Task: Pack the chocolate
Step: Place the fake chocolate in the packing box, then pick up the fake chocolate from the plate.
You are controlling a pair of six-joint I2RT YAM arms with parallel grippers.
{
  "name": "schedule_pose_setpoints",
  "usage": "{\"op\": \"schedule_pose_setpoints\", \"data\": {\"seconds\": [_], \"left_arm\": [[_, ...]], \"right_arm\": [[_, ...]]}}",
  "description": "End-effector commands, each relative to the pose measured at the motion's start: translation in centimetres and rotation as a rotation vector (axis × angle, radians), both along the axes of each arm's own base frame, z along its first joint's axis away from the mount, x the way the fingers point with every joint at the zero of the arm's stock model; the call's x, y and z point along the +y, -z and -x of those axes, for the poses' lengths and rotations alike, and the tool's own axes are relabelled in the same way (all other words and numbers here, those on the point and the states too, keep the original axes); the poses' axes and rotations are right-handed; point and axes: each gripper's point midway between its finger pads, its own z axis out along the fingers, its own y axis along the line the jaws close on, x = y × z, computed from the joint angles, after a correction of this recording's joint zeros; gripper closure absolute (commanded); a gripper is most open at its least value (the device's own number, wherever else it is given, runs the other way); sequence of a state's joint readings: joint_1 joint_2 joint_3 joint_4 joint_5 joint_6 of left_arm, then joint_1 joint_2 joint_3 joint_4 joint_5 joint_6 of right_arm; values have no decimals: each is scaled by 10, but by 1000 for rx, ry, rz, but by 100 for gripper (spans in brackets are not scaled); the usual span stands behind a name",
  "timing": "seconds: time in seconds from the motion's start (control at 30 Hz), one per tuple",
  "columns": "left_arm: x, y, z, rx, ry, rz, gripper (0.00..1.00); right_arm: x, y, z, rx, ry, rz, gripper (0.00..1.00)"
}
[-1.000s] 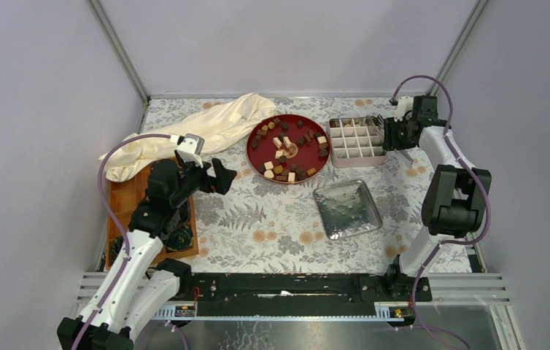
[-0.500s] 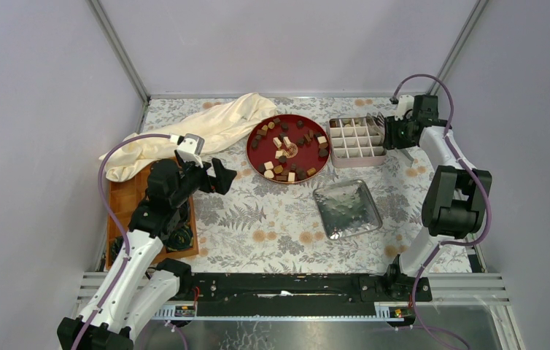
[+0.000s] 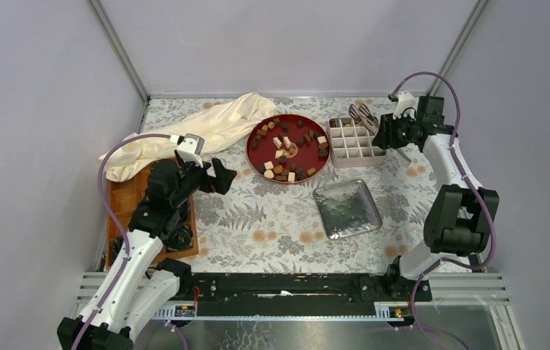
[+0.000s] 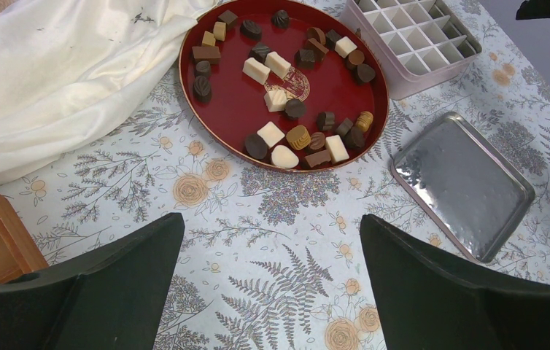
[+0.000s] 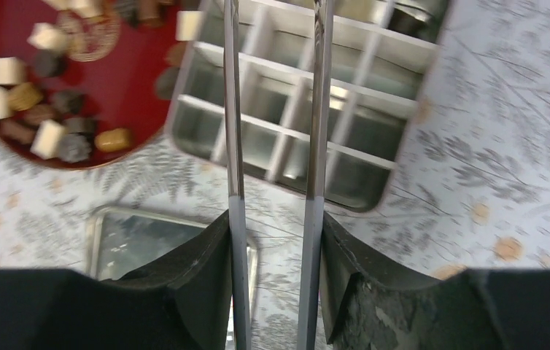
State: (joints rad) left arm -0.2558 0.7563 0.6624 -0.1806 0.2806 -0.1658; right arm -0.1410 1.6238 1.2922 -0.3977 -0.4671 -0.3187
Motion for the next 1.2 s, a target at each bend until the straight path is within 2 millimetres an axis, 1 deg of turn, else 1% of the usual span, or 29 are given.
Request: {"op": "schedule_pose_setpoints", "data": {"seconds": [0.0,0.13,0.2,0.23,0.37,0.53,0.77,0.87,1.0,1.17], "left_arm": [[-2,-2,-1,-24,3,4,1],[-1,-1,-2,-21,1,2,1],[-1,-1,-2,-22,-2,0,1],[0,0,-2,-20,-4,-1,1],[-1,1,-3,-16,-4,-2,1],[0,0,-3,-18,-4,-3,1],[0,1,-3,-17,-6,-4,1],[0,1,-4,-17,-5,-5,1],[0,0,-4,-19,-7,-5,1],[-1,0,-3,-18,-3,-4,1]], "right_arm": [[56,-45,12,-137,-236,-149,53],[90,-44,25,-128,-362,-175,53],[106,-37,31,-115,-420,-164,53],[119,-34,35,-103,-458,-160,53],[143,-16,40,-52,-510,-116,53],[164,6,39,-1,-518,-38,54],[179,40,29,63,-467,92,54],[184,50,25,71,-442,145,54],[184,54,18,72,-404,180,54],[184,59,16,81,-392,187,54]]}}
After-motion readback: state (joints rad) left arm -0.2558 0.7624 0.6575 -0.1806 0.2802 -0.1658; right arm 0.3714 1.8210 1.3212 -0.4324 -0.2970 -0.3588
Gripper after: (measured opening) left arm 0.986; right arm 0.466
